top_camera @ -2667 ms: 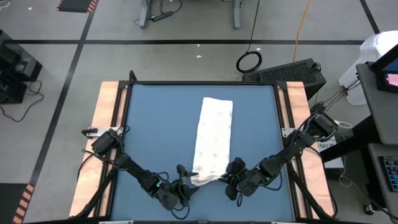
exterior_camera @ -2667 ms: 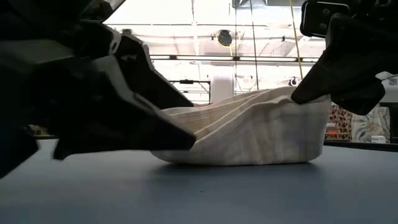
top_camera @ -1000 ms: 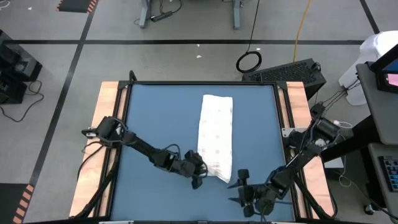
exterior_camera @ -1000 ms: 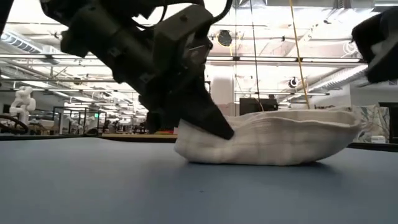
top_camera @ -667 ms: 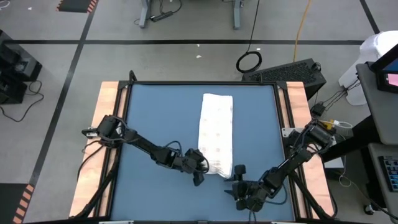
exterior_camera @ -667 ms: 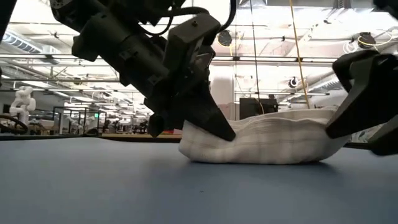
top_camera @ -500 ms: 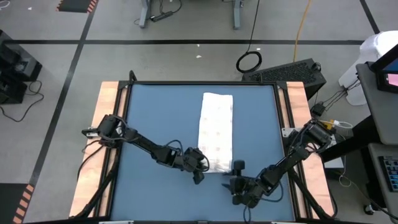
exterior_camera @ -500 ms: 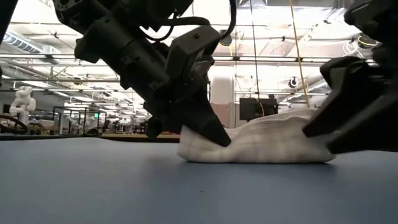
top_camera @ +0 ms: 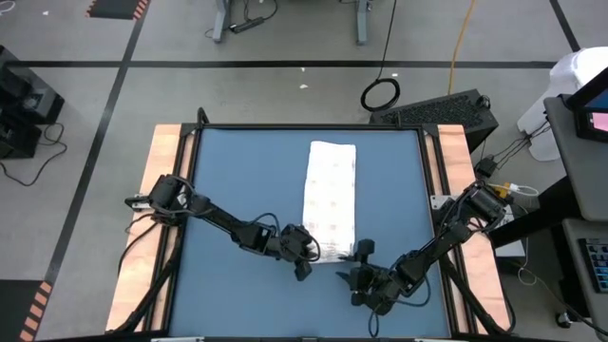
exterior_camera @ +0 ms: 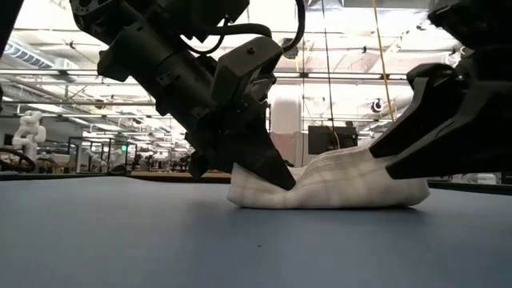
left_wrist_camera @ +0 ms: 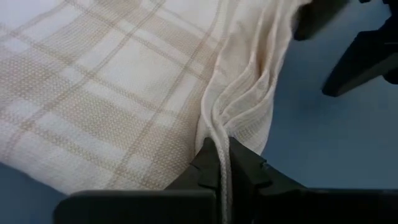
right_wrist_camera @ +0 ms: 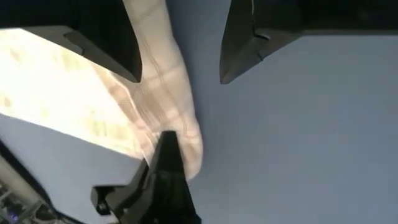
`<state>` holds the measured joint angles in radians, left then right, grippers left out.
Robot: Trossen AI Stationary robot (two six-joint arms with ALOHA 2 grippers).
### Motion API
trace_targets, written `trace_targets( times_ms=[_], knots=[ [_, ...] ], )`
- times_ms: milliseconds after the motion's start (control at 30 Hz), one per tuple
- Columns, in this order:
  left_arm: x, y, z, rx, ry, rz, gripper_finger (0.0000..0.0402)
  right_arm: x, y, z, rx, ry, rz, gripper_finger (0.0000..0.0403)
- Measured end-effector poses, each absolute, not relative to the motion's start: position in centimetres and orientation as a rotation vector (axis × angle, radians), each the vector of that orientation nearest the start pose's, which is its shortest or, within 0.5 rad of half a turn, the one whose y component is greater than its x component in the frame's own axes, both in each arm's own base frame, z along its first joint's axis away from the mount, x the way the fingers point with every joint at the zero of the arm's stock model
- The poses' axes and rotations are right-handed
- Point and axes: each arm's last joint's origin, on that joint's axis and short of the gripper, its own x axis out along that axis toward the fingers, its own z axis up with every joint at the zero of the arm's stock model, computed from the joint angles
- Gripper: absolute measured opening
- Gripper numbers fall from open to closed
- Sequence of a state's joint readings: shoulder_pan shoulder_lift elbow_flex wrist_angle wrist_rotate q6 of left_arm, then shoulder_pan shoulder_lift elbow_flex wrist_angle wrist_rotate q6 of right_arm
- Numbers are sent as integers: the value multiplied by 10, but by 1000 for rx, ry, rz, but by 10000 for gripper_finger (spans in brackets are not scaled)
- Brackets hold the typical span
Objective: Roll towel
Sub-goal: Roll the white towel
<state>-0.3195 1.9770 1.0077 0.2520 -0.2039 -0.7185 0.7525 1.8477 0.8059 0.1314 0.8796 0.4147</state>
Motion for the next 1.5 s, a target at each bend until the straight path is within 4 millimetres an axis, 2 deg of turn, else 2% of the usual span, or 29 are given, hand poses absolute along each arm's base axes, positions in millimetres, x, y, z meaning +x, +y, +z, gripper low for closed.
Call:
trace_targets(
  times_ms=[367, 567, 700, 800, 900, 1000, 1100, 1167, 1267, 1367, 1500],
  knots=[
    [368, -115, 115, -486, 682, 153, 30, 256, 179, 100, -116, 702, -319, 228],
    [369, -113, 116, -466, 657, 170, 65, 260, 167, 97, -33, 755, -368, 228],
    [369, -113, 117, -415, 650, 165, 102, 261, 161, 97, 42, 795, -385, 228],
    [369, -110, 128, -360, 622, 147, 137, 261, 160, 96, 83, 814, -396, 224],
    [366, -110, 150, -268, 563, 149, 174, 261, 159, 95, 114, 814, -413, 209],
    [359, -121, 170, -143, 503, 117, 206, 260, 159, 95, 153, 814, -428, 188],
    [351, -141, 178, 17, 472, 58, 229, 260, 158, 94, 186, 821, -437, 163],
    [344, -155, 174, 133, 488, 22, 239, 261, 157, 94, 195, 824, -439, 147],
    [340, -171, 151, 248, 530, 22, 254, 262, 157, 94, 199, 826, -433, 131],
    [340, -177, 129, 344, 558, 92, 269, 262, 157, 94, 195, 821, -423, 127],
    [341, -177, 111, 467, 564, 183, 282, 263, 158, 94, 205, 819, -413, 130]
  ],
)
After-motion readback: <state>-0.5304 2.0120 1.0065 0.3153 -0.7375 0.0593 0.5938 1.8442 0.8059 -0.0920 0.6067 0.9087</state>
